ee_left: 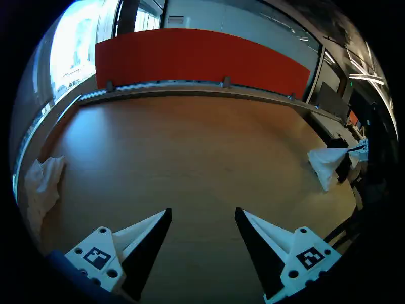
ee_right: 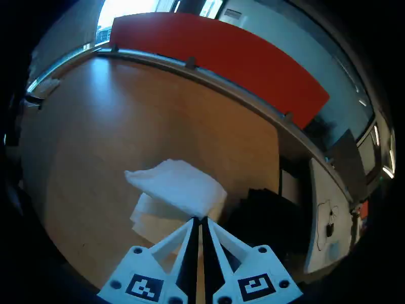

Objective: Fold towel

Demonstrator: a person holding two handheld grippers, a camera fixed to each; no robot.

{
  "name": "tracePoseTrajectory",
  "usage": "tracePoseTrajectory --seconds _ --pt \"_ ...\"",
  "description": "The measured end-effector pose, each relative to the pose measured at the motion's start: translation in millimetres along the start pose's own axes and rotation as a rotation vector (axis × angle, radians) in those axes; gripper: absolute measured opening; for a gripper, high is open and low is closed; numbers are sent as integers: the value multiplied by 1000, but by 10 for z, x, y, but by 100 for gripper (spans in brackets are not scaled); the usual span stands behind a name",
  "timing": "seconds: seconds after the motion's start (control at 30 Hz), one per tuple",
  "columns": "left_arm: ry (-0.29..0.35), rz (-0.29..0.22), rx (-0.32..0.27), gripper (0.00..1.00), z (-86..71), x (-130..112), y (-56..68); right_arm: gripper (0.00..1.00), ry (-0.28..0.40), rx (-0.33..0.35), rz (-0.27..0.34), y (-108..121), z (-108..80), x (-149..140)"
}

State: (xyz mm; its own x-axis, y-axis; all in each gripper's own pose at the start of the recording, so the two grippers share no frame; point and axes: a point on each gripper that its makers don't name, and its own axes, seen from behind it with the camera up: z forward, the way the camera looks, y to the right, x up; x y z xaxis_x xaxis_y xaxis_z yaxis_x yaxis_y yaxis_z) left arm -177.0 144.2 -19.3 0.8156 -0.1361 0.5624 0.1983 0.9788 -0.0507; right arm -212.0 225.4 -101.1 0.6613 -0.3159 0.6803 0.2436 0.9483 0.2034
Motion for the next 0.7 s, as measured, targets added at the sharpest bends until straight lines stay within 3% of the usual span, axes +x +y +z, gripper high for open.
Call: tracePoseTrajectory --seconds 0.4,0.7 --pt "-8 14 14 92 -49 -52 -49 4 -129 -21 68 -7 270 -675" --pt "-12 32 26 93 -66 -56 -79 4 -190 -33 127 -27 488 -988"
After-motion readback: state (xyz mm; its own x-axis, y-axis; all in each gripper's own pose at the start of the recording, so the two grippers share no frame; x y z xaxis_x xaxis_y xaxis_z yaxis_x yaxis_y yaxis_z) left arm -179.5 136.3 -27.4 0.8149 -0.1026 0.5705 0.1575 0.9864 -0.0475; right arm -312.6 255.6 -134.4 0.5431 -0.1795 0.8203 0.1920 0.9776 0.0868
